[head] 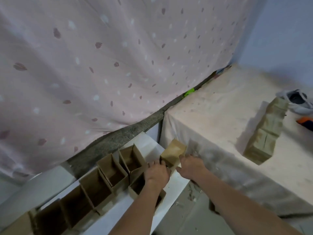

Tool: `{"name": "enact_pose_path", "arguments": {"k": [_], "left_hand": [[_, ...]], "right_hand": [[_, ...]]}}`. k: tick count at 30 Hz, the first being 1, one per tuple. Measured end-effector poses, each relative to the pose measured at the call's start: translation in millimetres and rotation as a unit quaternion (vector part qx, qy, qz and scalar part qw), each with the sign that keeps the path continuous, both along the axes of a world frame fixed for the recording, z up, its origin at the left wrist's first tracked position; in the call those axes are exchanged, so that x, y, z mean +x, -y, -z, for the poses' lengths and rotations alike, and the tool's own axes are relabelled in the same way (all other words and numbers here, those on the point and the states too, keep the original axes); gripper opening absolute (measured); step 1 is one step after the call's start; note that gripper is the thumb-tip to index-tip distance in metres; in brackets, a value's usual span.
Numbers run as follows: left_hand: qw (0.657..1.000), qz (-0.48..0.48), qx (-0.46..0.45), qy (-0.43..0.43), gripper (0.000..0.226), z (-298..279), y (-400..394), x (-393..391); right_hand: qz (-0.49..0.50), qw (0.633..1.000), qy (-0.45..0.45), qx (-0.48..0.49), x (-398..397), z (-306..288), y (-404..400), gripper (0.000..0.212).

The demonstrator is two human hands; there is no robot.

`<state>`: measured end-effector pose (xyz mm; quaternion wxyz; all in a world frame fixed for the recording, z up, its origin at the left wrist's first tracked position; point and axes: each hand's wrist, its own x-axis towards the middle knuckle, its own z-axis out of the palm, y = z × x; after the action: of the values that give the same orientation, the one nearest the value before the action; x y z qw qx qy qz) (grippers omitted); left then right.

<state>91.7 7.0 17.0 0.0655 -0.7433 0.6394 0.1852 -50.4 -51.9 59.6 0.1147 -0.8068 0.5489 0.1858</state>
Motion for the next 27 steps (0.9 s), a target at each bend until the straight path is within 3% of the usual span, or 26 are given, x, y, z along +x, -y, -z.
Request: {"name": "enact_pose_path", "arguments": {"k": [9, 15, 19, 23, 27], "left_hand": [[0.998, -0.046, 0.035, 0.008, 0.042, 17, 47, 1], [0.986, -0.148, 0.078, 0.017, 0.049, 20, 75, -8], [0.966, -0.242, 0.085, -0.018, 0.051, 27, 87, -21], [0.932, -0.350, 0.068, -0.067, 0.049, 31, 91, -38], [0.896, -0.421, 0.042, -0.133, 0.044, 28, 90, -53]], "right_hand": [[-0.117, 0.992, -0.034, 0.024, 17, 21, 77, 0.055], [-0.267, 0.962, -0.028, 0.043, 38, 43, 133, 0.065], [-0.387, 0.918, -0.063, 0.058, 41, 63, 156, 0.099], [-0.449, 0.884, -0.106, 0.073, 30, 79, 159, 0.118], [-0.486, 0.870, -0.076, 0.040, 24, 82, 162, 0.101]]}}
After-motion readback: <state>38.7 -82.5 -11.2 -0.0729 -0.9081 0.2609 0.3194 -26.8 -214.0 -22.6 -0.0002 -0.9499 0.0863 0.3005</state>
